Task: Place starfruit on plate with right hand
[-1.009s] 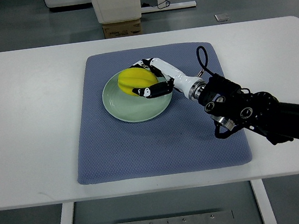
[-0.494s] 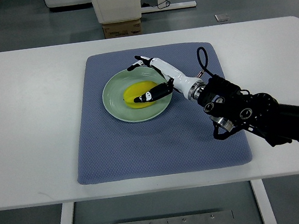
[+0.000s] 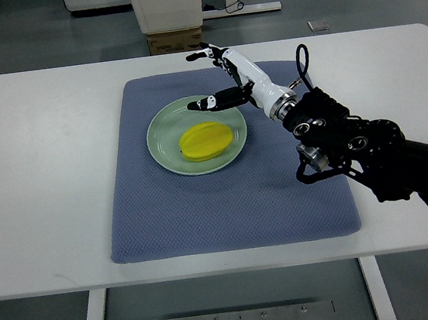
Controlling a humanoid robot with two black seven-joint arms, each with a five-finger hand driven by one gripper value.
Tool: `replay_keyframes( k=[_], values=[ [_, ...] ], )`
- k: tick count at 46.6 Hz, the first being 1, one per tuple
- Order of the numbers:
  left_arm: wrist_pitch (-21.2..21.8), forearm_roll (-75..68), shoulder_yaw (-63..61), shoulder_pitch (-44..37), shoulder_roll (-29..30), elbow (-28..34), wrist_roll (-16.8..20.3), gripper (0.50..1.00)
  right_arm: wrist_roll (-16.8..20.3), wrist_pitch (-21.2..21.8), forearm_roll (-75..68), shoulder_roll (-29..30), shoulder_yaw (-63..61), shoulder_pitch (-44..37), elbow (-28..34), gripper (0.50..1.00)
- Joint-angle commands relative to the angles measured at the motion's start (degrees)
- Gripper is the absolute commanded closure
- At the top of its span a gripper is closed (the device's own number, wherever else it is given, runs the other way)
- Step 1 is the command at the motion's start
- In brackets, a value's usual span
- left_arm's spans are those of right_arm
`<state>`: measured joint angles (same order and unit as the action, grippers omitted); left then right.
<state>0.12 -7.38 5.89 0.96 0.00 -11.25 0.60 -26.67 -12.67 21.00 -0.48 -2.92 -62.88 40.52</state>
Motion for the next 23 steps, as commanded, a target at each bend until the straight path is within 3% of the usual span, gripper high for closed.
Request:
replay_keyframes(
  k=[1,23],
  values=[
    [-0.03,0.0,0.0,0.01,0.0,0.0,0.02,0.5,-0.13,-0.07,0.01,-0.05,-0.06,0.47,-0.01,0.5],
    [-0.03,0.0,0.0,0.01,0.0,0.0,0.02,0.5,1.1,0.8,-6.57,-3.47,-13.33,8.12,-0.97,0.5]
  ],
)
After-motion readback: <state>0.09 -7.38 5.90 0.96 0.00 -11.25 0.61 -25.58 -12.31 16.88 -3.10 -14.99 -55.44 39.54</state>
